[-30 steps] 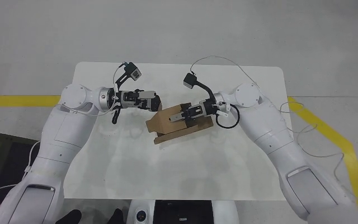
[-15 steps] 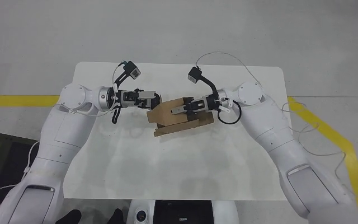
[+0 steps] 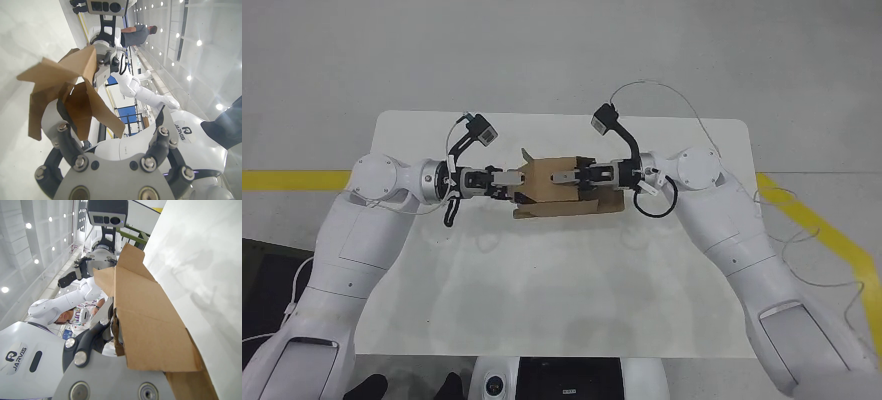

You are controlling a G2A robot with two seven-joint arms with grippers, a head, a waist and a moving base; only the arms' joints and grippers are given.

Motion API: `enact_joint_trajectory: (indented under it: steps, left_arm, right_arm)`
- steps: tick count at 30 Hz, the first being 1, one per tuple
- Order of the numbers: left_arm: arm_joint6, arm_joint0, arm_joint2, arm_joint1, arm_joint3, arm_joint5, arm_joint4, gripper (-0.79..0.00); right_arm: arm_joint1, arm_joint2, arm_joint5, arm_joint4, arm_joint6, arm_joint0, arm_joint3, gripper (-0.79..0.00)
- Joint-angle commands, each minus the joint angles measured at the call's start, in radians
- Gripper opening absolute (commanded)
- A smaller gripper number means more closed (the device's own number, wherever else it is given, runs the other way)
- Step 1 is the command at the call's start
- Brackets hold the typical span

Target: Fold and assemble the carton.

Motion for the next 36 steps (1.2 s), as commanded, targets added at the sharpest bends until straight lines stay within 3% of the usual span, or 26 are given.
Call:
enact_joint_trajectory:
  steps: [1,14,36]
  left_arm:
    - [-0.005,0.005,0.000,0.001,-0.008,0.003,-0.002,0.000]
    - [-0.016,0.033,-0.001,0.004,-0.045,0.017,0.005,0.000]
    - [-0.012,0.028,0.022,-0.002,-0.049,0.029,-0.007,0.000]
  right_arm:
    - [0.002,0.009,-0.002,-0.007,-0.025,-0.002,-0.001,-0.785]
    - [0.010,0.045,-0.004,-0.060,-0.133,-0.024,-0.035,-0.785]
    - [-0.020,-0.013,0.022,-0.093,-0.220,-0.014,-0.056,-0.785]
